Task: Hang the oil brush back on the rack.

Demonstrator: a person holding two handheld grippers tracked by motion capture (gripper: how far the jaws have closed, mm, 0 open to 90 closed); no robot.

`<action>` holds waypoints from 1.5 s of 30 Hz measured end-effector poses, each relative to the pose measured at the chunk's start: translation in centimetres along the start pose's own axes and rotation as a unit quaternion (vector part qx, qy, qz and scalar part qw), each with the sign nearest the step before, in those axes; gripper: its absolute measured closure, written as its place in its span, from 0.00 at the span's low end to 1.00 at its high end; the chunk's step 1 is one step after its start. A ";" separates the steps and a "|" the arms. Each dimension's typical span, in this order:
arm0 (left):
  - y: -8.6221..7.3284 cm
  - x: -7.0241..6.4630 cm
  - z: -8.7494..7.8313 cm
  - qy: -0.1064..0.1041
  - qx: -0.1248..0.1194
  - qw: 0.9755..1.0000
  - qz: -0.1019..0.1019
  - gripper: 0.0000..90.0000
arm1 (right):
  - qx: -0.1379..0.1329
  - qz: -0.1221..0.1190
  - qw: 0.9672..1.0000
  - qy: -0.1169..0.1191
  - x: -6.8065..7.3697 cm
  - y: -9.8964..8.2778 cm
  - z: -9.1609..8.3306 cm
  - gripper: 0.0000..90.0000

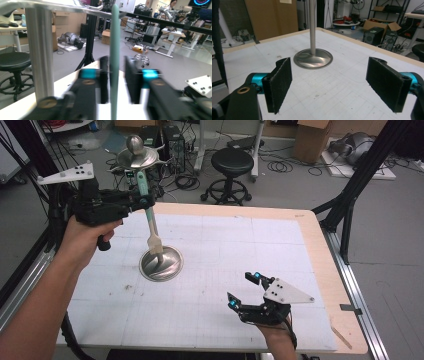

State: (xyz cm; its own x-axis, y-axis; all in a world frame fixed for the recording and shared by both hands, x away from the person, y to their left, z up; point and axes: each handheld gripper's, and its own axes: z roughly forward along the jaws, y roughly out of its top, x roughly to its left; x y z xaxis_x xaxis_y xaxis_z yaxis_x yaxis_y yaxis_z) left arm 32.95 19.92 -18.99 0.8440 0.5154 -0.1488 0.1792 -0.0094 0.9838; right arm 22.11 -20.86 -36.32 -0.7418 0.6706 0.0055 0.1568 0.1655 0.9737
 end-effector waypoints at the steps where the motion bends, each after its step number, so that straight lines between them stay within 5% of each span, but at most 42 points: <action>1: -0.2 -0.1 -0.2 0.002 0.001 1.000 0.003 0.66 | -0.001 0.001 1.000 -0.001 -0.1 0.0 -0.1 0.22; 10: -2.8 -0.5 -2.5 0.015 -0.028 0.999 0.042 0.38 | -0.001 0.008 1.000 -0.016 -0.9 -0.2 -0.6 0.22; 16: -6.0 -0.9 -3.6 0.049 -0.025 0.998 0.030 0.18 | -0.009 0.021 0.999 -0.035 -1.7 -0.4 -1.1 0.22; 22: -9.7 -1.2 -4.5 0.063 -0.034 0.996 0.049 0.18 | -0.002 0.020 0.998 -0.059 -2.5 -0.9 -1.7 0.21; 37: -18.1 -2.0 -6.9 0.107 -0.037 0.993 0.039 0.19 | 0.005 0.046 0.994 -0.101 -3.8 -3.2 -4.1 0.20; 45: -20.6 -1.9 -7.2 0.111 -0.033 0.993 0.026 0.19 | 0.011 0.046 0.994 -0.103 -3.7 -3.6 -4.2 0.20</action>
State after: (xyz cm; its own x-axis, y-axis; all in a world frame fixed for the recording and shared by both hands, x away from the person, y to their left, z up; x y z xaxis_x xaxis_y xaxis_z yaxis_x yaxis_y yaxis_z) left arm 24.05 25.31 -38.28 0.7175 0.6919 -0.0797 0.0996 0.0112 0.9950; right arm 21.54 -26.92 -38.86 -0.5751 0.8169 0.0446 0.2336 0.1117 0.9659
